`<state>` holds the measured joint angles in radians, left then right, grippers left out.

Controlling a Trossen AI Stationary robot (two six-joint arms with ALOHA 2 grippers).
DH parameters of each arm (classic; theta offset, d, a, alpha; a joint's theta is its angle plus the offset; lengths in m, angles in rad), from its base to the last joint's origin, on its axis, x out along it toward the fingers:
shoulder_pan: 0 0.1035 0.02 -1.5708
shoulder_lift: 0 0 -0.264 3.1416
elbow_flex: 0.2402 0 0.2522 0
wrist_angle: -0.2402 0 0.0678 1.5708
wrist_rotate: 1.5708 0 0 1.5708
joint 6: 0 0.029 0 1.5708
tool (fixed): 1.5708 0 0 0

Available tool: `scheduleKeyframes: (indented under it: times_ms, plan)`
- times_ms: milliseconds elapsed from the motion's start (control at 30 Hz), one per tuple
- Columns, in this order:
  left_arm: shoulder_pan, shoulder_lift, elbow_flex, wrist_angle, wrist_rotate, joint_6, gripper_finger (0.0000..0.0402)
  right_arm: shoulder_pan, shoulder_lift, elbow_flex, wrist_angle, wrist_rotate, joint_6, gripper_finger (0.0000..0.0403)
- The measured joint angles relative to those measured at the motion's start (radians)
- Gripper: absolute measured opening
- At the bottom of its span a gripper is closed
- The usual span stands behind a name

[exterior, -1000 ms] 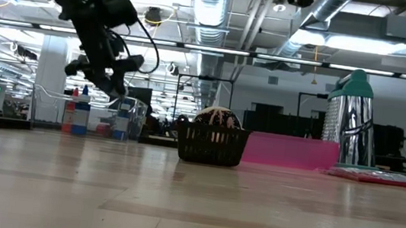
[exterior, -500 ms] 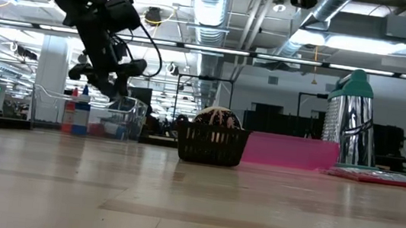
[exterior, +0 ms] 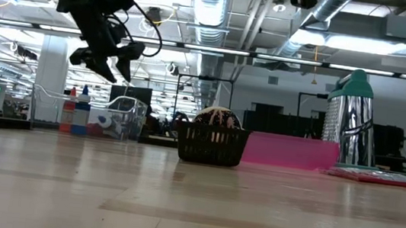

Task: Pick & Place Food Item
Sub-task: Put the orange popcorn bag into the red bin

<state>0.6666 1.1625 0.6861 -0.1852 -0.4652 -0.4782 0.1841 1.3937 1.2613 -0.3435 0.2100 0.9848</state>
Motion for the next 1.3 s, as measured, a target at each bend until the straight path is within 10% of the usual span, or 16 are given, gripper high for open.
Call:
scheduleKeyframes:
  times_ms: [200, 667, 1300]
  plan:
    - [0.0, -0.062, 0.0, 0.0, 0.045, -0.001, 0.0215, 0.014, 0.0, 0.0, -0.054, 0.022, 0.006, 0.0211]
    - [-0.149, -0.269, 0.0, 0.01, 0.536, 0.032, 0.0203, 0.12, 0.0, -0.015, -0.751, 0.147, 0.412, 0.0209]
    - [-0.697, -0.339, 0.001, 0.18, 0.25, 0.09, 0.0215, 0.045, 0.383, -0.142, -0.839, 0.105, 0.337, 0.0165]
